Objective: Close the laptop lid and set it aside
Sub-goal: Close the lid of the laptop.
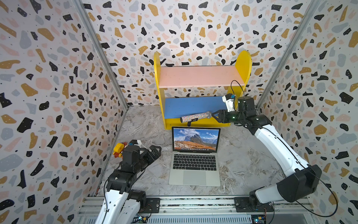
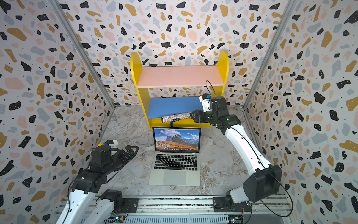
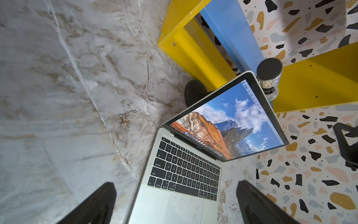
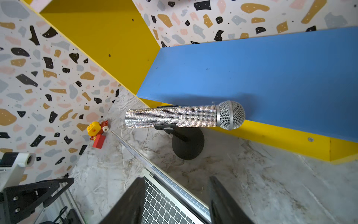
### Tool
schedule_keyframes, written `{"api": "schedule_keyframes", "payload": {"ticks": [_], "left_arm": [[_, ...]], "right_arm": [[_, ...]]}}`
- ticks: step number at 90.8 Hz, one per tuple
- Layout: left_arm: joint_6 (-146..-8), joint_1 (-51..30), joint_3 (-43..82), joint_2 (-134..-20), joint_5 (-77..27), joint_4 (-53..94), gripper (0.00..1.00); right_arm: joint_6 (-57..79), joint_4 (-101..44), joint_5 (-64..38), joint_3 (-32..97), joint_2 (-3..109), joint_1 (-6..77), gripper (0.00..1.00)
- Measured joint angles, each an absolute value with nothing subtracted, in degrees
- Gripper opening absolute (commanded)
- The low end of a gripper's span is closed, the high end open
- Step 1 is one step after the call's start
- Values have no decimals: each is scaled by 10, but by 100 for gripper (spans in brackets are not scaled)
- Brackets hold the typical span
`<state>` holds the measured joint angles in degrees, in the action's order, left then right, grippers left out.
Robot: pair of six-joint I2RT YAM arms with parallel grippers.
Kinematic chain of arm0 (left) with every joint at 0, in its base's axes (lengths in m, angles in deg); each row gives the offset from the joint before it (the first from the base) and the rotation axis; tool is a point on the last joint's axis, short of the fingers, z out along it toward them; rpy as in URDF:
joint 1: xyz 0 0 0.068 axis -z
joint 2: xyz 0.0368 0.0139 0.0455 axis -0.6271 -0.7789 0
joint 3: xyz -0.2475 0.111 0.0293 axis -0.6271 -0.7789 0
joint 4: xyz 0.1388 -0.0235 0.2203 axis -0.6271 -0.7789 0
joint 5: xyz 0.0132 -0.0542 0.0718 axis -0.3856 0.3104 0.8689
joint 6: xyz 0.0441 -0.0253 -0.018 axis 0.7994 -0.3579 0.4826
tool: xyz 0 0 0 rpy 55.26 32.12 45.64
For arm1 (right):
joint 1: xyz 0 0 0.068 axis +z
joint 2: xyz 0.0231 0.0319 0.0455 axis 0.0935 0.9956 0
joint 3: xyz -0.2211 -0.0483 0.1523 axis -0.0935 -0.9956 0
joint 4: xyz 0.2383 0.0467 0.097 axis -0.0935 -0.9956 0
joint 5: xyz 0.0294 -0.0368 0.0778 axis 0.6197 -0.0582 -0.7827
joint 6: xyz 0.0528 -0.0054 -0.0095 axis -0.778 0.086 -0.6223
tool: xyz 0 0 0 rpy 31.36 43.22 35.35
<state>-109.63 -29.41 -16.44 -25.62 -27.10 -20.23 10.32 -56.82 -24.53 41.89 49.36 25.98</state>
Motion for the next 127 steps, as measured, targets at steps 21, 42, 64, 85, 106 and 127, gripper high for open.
{"api": "schedule_keyframes", "payload": {"ticks": [21, 42, 64, 85, 106, 127], "left_arm": [[-1103, -286, -195, -240, -283, -204, 100], [-1105, -277, -208, -237, -287, -209, 100], [-1105, -271, -223, -210, -294, -222, 100], [-1117, -265, -257, -161, -305, -251, 99], [-1137, -250, -297, -136, -316, -263, 95], [-1160, -221, -335, -133, -322, -259, 95]], "right_arm": [[134, -621, -218, 500, 569, 285, 36], [152, -673, -199, 567, 642, 304, 18], [162, -697, -190, 593, 670, 316, 2], [164, -708, -190, 614, 692, 323, 0], [164, -717, -190, 614, 695, 335, 0], [165, -717, -189, 613, 695, 350, 0]]}}
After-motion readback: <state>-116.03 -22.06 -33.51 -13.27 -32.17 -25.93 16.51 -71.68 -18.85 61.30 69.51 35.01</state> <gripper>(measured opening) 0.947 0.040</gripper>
